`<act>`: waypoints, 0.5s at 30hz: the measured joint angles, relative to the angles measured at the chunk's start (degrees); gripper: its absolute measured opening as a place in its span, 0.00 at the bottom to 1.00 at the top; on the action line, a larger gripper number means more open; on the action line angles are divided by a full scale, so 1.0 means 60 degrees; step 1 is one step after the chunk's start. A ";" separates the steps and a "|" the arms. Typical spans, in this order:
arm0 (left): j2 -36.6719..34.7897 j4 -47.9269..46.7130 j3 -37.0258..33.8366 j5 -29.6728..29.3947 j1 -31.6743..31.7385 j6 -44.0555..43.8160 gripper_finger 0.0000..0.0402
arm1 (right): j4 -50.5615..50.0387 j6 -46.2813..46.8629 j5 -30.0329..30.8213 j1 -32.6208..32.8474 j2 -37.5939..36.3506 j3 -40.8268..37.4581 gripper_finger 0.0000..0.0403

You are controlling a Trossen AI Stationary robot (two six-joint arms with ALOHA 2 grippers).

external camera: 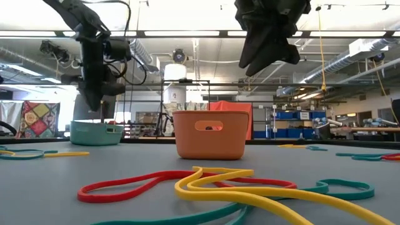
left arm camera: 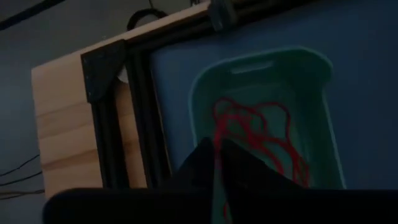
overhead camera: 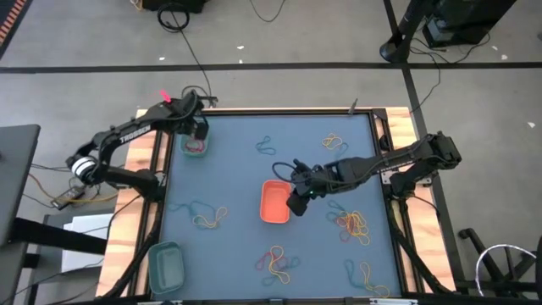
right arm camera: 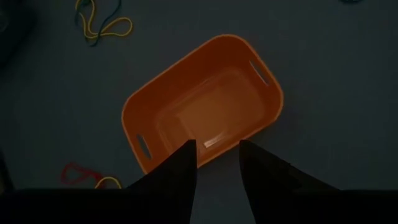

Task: Sort rubber bands into baskets
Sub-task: Put the red rubber band into the green bin

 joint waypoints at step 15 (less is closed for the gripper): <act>-0.0267 0.0550 -0.0004 0.3327 -0.0030 0.1534 0.26 | -0.0192 0.0403 0.0110 0.0290 0.0000 0.0000 0.33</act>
